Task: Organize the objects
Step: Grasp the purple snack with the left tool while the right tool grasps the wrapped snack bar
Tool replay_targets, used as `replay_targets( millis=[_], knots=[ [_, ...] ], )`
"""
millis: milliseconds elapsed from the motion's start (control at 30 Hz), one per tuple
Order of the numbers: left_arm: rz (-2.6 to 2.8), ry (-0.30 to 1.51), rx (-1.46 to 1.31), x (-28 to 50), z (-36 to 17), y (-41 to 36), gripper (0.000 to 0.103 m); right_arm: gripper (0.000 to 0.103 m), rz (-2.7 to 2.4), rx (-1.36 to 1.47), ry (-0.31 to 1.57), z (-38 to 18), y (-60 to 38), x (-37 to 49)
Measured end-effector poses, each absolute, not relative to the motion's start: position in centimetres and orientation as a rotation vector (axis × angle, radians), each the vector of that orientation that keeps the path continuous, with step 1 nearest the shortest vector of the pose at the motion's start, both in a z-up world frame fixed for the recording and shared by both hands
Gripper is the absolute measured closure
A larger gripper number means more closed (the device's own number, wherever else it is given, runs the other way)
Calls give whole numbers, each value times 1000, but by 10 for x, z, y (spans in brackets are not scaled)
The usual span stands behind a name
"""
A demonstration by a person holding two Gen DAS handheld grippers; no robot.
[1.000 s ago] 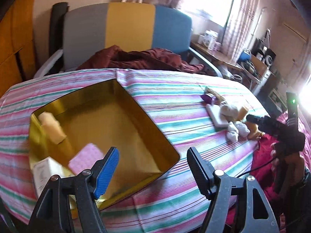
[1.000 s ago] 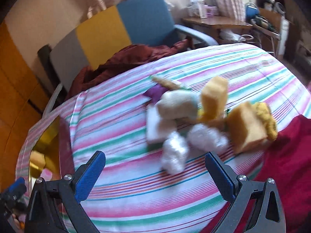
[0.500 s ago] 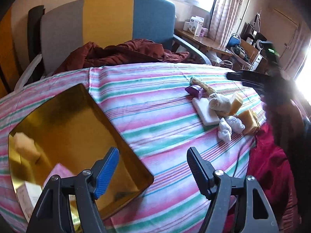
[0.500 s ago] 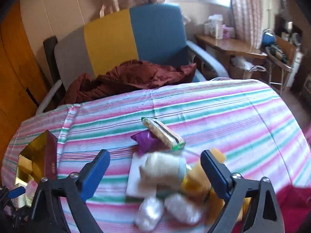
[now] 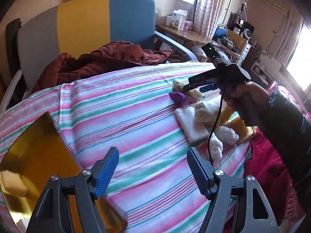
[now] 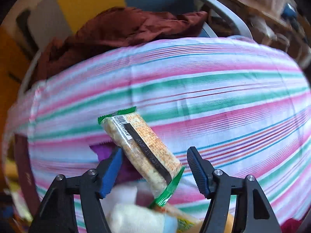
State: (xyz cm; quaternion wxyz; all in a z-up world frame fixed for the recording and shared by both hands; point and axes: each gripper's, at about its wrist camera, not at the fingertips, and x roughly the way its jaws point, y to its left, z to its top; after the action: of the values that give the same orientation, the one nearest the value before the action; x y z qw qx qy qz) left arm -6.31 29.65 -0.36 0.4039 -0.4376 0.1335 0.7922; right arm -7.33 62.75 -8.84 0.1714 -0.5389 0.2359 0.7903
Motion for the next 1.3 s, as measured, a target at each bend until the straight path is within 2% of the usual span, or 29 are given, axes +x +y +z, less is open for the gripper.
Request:
replay_targets(
  millis=[200, 400, 633, 833, 1033, 1100, 1200, 1233, 1300],
  knots=[
    [1956, 334, -1136, -81, -6, 337, 30, 33, 2256, -1404, 796, -85, 648, -57],
    [1899, 330, -1222, -108, -31, 383, 30, 33, 2274, -1367, 834, -84, 661, -48],
    [1783, 160, -1414, -140, -70, 433, 31, 33, 2291, -1373, 832, -85, 669, -47],
    [1680, -86, -1615, -173, -102, 463, 31, 33, 2300, -1381, 875, -90, 674, -50],
    [1644, -177, -1735, -185, -123, 484, 32, 33, 2306, -1385, 871, -92, 672, -53],
    [1679, -138, -1731, -184, -125, 491, 34, 33, 2307, -1387, 865, -93, 673, -54],
    [1728, -75, -1696, -183, -122, 499, 48, 33, 2299, -1408, 845, -96, 673, -55],
    [1748, -23, -1667, -181, -121, 502, 56, 38, 2297, -1426, 828, -98, 672, -56],
    [1749, 10, -1615, -178, -120, 500, 57, 54, 2301, -1458, 799, -101, 670, -57]
  ],
)
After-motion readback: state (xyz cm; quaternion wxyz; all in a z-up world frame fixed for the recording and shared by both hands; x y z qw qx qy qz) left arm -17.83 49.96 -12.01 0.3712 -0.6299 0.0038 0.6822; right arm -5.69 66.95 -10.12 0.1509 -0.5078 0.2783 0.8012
